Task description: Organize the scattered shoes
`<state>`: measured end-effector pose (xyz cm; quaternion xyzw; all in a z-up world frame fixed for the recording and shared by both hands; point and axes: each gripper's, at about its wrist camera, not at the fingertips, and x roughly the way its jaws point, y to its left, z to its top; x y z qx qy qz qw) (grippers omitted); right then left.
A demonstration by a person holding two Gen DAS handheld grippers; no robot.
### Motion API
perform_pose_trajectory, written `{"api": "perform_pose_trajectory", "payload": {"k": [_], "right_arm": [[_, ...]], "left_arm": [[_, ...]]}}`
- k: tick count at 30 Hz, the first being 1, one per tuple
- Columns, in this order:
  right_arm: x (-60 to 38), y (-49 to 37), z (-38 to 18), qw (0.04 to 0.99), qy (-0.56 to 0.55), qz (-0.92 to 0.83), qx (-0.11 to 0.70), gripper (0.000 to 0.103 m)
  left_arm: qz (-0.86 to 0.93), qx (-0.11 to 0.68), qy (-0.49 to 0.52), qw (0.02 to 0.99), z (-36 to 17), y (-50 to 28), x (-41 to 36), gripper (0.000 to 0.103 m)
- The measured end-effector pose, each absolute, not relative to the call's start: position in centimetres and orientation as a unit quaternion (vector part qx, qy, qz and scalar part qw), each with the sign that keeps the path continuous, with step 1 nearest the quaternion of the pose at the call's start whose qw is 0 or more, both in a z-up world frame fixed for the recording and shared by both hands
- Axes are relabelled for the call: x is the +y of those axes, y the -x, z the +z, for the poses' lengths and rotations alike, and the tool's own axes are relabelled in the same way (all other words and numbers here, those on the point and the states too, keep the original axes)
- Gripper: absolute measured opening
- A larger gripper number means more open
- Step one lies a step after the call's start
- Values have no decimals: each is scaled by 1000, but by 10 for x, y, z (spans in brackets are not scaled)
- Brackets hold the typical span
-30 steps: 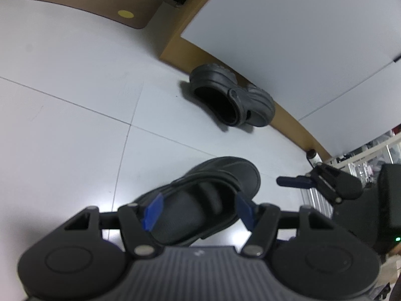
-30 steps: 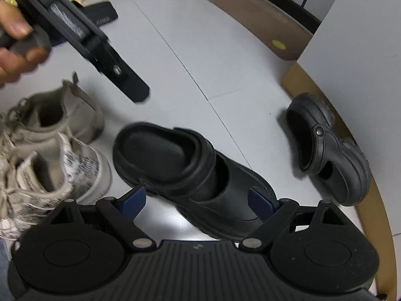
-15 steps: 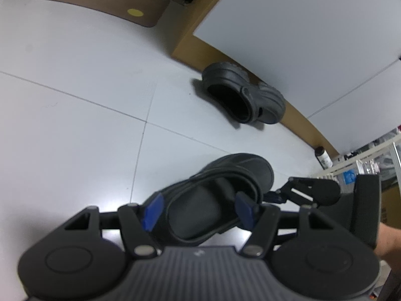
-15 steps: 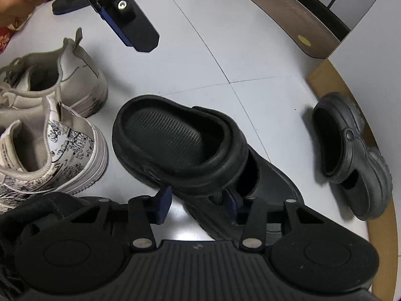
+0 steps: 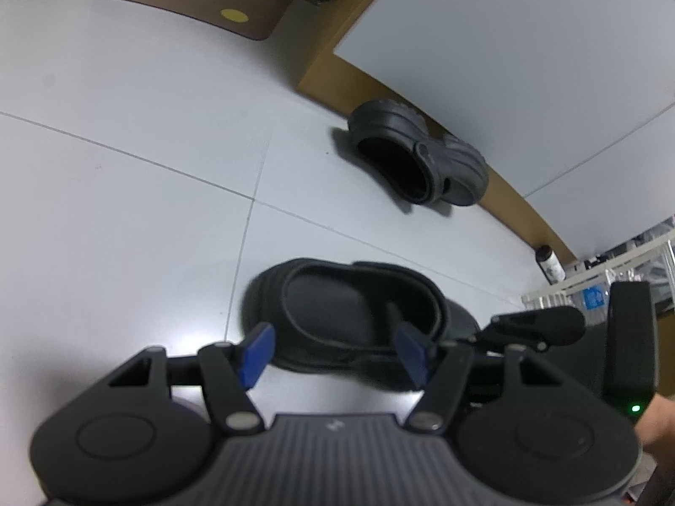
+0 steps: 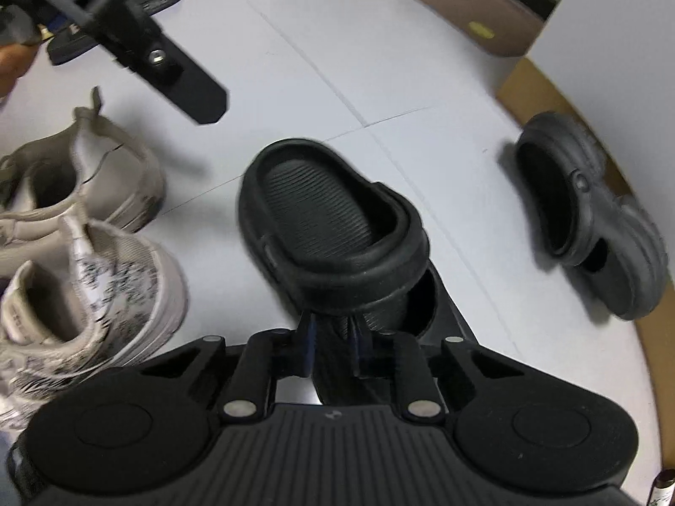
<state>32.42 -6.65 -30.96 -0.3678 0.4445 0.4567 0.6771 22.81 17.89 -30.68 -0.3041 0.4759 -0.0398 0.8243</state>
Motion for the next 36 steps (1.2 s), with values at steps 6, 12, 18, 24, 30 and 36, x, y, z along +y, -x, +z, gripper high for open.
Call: {"api": "perform_pose_trajectory", "payload": {"k": [6, 12, 18, 24, 30, 36], "right_arm": [[-72, -322, -288, 691, 393, 462, 393, 95], [-68, -344, -311, 668, 405, 443, 440, 97], [-63, -360, -336, 654, 395, 435, 477, 94], [-63, -363, -336, 675, 366, 411, 491, 92], [-59, -373, -335, 715, 302, 327, 540, 91], [-44, -379, -336, 751, 225, 182, 594, 91]], "left_arm": [[-33, 476, 309, 823, -309, -230, 185, 67], [-35, 477, 302, 824, -309, -226, 185, 67], [-30, 481, 297, 824, -312, -221, 192, 67], [-14, 476, 309, 823, -315, -222, 200, 67], [-18, 477, 310, 822, -316, -223, 195, 67], [-19, 474, 317, 822, -315, -223, 192, 67]]}}
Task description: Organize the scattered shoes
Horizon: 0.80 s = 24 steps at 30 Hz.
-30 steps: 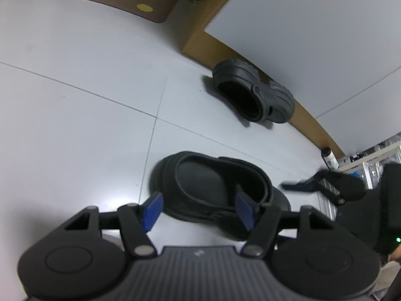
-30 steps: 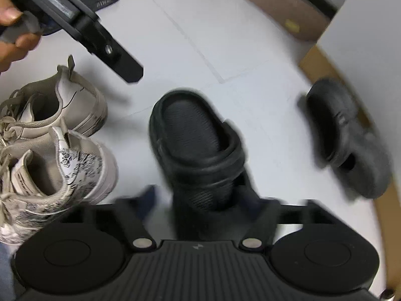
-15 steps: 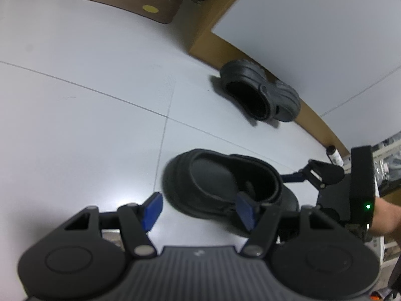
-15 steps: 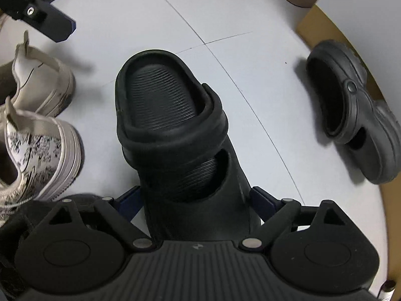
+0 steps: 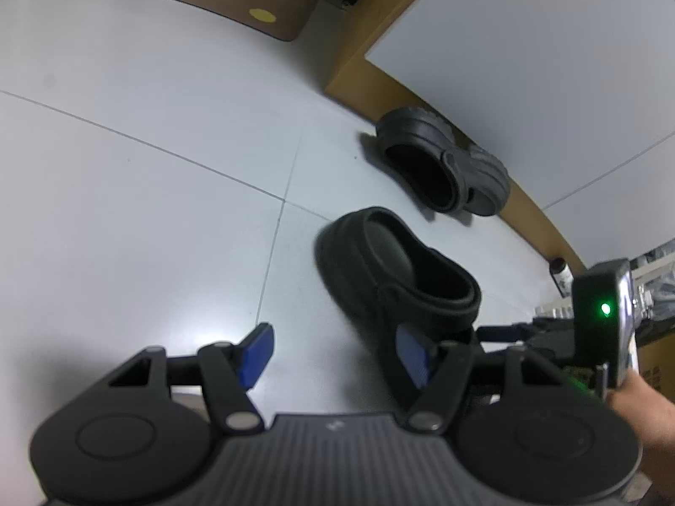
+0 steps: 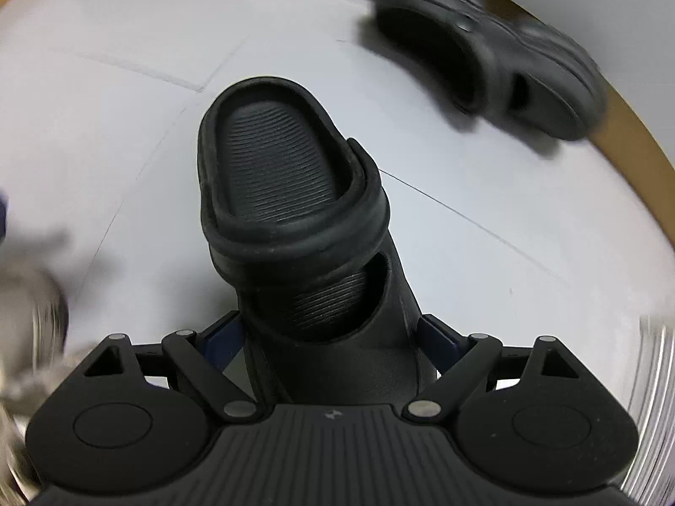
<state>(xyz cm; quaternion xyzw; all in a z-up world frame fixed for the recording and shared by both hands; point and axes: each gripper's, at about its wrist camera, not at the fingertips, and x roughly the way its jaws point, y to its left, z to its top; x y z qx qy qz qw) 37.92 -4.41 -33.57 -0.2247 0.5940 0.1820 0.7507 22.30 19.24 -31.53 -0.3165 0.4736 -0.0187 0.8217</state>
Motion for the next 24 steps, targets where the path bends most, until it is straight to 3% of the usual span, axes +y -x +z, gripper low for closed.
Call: {"api": "perform_pose_trajectory", "payload": {"k": [5, 15, 24], "right_arm": [[-47, -384, -330, 761, 165, 171, 604, 91], [-48, -378, -325, 722, 244, 287, 581, 91], [-60, -374, -334, 725, 219, 282, 589, 91]], "left_arm": [[-17, 472, 320, 821, -313, -220, 195, 67], [-10, 470, 324, 821, -312, -219, 199, 67], [-12, 475, 311, 823, -309, -221, 192, 67]]}}
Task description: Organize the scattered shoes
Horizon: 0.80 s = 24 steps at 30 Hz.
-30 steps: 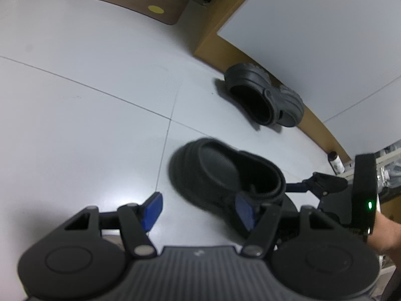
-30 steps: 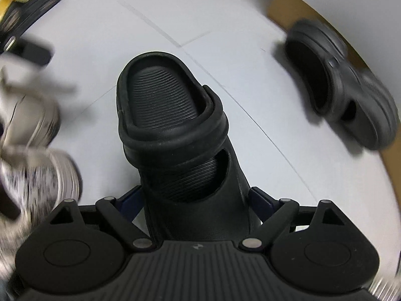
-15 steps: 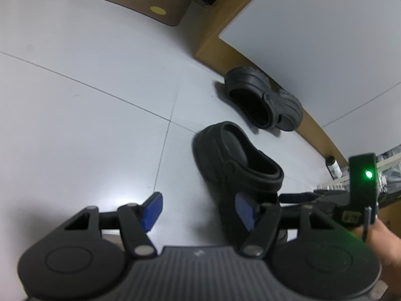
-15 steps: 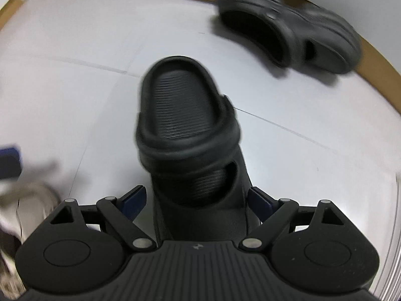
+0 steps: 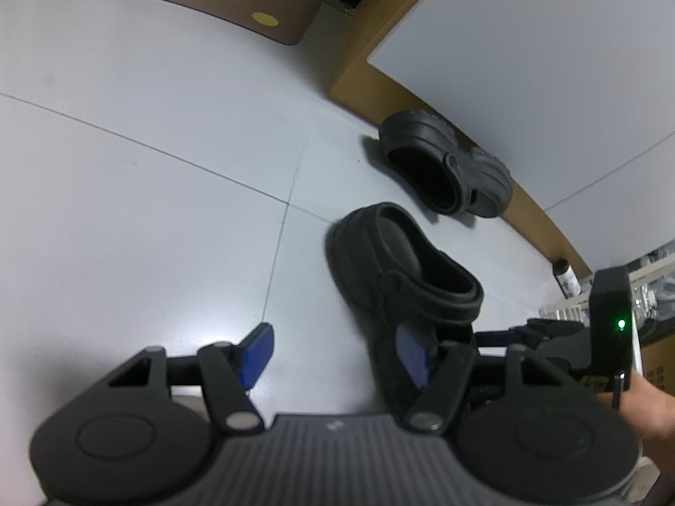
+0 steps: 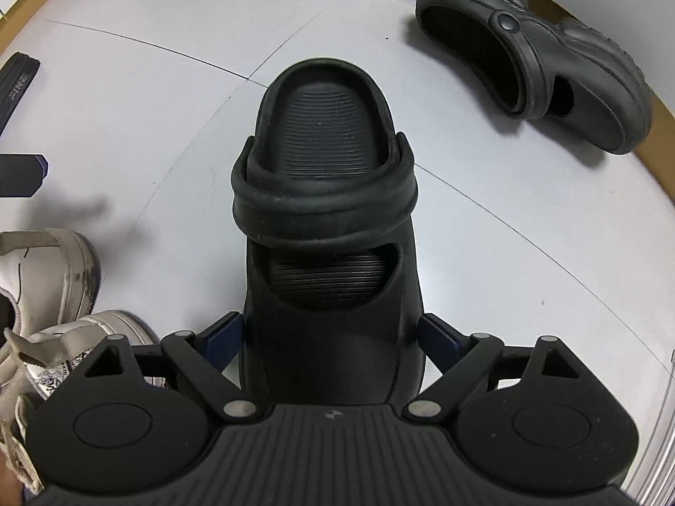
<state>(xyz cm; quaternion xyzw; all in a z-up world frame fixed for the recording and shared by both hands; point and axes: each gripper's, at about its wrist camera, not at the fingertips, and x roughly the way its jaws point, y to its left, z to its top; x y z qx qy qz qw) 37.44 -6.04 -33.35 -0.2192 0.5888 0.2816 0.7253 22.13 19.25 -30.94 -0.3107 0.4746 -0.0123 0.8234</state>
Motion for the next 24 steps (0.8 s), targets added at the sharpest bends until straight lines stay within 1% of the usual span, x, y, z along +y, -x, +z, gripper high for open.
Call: {"api": "perform_pose_trajectory", "payload": {"k": [12, 15, 18, 22, 24], "right_arm": [[-50, -382, -335, 742, 144, 193, 626, 90], [-54, -387, -334, 746, 90, 165, 639, 89], [-54, -385, -332, 746, 69, 164, 642, 88], [-47, -381, -326, 747, 26, 176, 640, 84], [-40, -379, -324, 753, 24, 177, 634, 84]], "left_arm": [[-10, 472, 318, 822, -310, -223, 193, 67], [-10, 470, 320, 823, -309, -222, 194, 67], [-7, 468, 324, 822, -310, -220, 198, 67], [3, 467, 333, 819, -314, -218, 204, 67], [5, 466, 337, 818, -314, -217, 205, 67]]}}
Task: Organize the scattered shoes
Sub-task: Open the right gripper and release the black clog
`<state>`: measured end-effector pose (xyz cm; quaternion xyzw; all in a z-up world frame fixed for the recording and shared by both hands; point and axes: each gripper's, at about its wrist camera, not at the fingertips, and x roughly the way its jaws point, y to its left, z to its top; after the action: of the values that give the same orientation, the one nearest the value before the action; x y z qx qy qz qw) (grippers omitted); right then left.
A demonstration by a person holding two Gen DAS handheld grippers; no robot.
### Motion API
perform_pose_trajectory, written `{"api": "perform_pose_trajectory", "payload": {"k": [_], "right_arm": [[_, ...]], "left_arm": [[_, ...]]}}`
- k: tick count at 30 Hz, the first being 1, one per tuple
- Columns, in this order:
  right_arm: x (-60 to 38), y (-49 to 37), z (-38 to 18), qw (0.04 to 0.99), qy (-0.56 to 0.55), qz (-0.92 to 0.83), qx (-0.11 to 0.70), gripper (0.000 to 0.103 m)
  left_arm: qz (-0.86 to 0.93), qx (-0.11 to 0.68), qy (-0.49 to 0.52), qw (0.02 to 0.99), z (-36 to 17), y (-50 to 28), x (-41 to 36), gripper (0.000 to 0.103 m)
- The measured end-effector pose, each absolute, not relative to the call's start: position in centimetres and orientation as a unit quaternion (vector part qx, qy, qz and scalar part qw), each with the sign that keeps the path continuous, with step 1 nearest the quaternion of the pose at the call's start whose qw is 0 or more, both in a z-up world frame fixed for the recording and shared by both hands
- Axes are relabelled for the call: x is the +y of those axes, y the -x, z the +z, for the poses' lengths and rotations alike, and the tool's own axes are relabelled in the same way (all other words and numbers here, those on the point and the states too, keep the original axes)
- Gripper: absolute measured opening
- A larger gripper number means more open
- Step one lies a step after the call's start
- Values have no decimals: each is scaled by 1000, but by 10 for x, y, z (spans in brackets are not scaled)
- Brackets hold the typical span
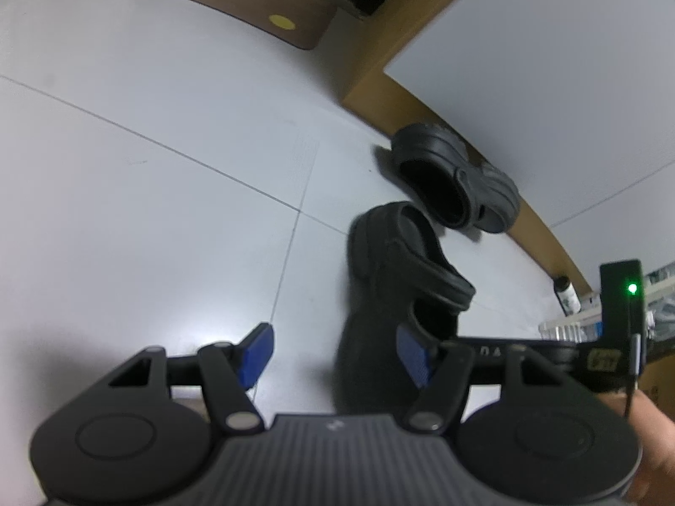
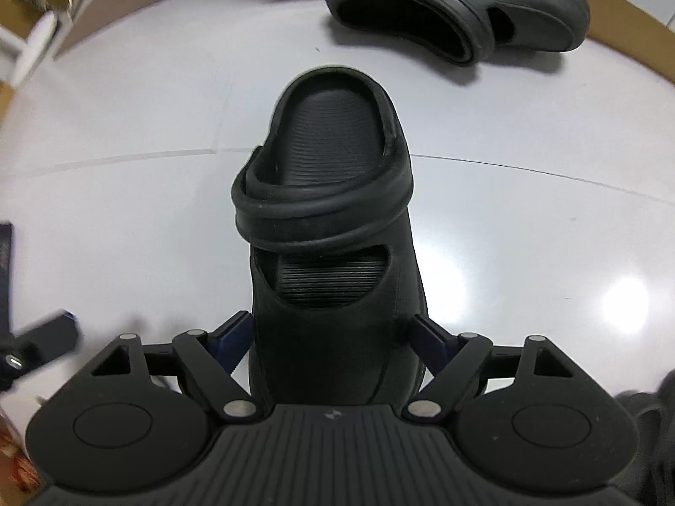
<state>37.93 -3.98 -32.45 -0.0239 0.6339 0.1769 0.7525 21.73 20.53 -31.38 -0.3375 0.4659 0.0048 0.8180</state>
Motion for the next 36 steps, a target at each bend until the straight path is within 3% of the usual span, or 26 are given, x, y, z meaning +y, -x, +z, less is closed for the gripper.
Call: {"api": "perform_pose_trajectory", "payload": {"k": [10, 23, 36], "right_arm": [[-21, -364, -324, 746, 60, 192, 635, 84], [-41, -353, -310, 733, -26, 192, 653, 87], [-132, -305, -232, 785, -104, 260, 553, 88]], "left_arm": [[12, 462, 341, 819, -312, -216, 210, 67], [14, 460, 327, 826, -305, -224, 197, 67], [-19, 479, 221, 849, -264, -268, 161, 68]]}}
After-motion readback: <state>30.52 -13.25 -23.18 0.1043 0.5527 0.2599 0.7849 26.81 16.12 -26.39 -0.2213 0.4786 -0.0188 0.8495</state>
